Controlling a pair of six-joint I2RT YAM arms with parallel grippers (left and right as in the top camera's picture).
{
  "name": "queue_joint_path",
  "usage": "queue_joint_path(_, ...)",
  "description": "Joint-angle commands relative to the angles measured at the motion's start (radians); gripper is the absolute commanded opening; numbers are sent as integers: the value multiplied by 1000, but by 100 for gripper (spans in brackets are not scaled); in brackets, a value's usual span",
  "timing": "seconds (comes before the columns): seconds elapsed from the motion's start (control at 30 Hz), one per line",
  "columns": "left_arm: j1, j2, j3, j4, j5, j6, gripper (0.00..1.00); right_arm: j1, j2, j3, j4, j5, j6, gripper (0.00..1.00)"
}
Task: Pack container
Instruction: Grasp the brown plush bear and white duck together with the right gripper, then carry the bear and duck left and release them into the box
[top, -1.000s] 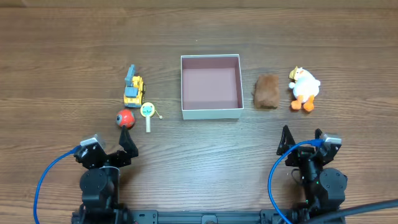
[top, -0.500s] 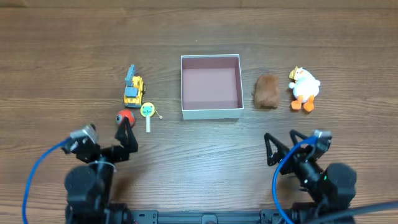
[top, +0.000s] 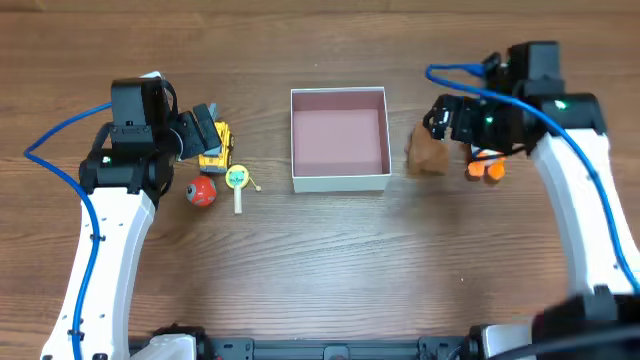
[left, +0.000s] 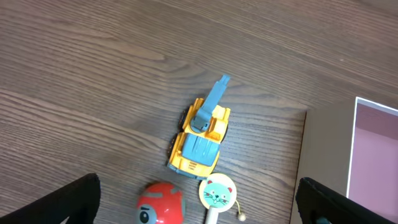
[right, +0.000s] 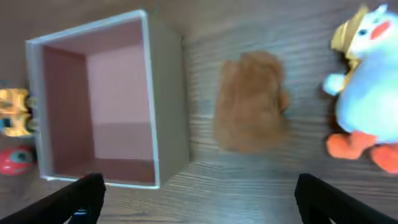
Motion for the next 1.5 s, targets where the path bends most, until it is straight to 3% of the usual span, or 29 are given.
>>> queue_joint_path(0.0, 3, 5, 33, -23, -13, 23, 100, 5, 116, 31, 22, 78, 5, 100)
queue_joint_path(0.17, 3, 5, 32, -26, -13, 23, 100, 29, 303, 27, 69, 108, 58, 100)
queue_joint_path(0.23, 3, 5, 32, -26, -13, 23, 100, 40, 352, 26, 95, 139, 100, 96)
queue_joint_path(0.33, 4, 5, 32, -25, -13, 23, 100, 63, 425, 26, 130, 151, 101, 80)
queue_joint_path(0.37, 3, 5, 32, -25, -13, 23, 100, 68, 443, 26, 131, 160, 101, 72)
queue_joint_path(0.4, 4, 5, 32, -25, -13, 23, 100, 71, 466, 26, 129, 165, 102, 55)
queue_joint_path(0.43, 3, 5, 32, -26, -13, 23, 100, 72, 481, 26, 125, 180, 105, 33)
queue_joint_path(0.47, 3, 5, 32, -26, -13, 23, 100, 72, 483, 26, 119, 195, 106, 4)
queue_joint_path(0.6, 3, 5, 32, -26, -13, 23, 100, 72, 430, 37, 75, 246, 105, 4)
queue_joint_path(0.7, 4, 5, 32, -25, -13, 23, 100, 107, 271, 134, -37, 235, 106, 4)
queue_joint_path(0.77, 3, 5, 32, -25, -13, 23, 100, 172, 161, 216, -93, 220, 106, 4)
queue_joint_path(0.87, 3, 5, 32, -26, -13, 23, 100, 353, 53, 236, -36, 163, 191, 4)
queue_joint_path(1.0, 3, 5, 32, -25, -13, 23, 100, 489, 139, 194, 110, 224, 312, 4)
queue_joint_path(1.27, 3, 5, 32, -25, -13, 23, 100, 518, 457, 194, 272, 187, 306, 4)
queue_joint_path(1.3, 3, 5, 32, -25, -13, 23, 100, 521, 480, 194, 282, 185, 307, 11)
queue_joint_path(1.37, 3, 5, 32, -25, -13, 23, 100, 525, 515, 194, 310, 135, 278, 43)
queue_joint_path(1.47, 3, 5, 32, -25, -13, 23, 100, 534, 515, 198, 336, 122, 198, 47)
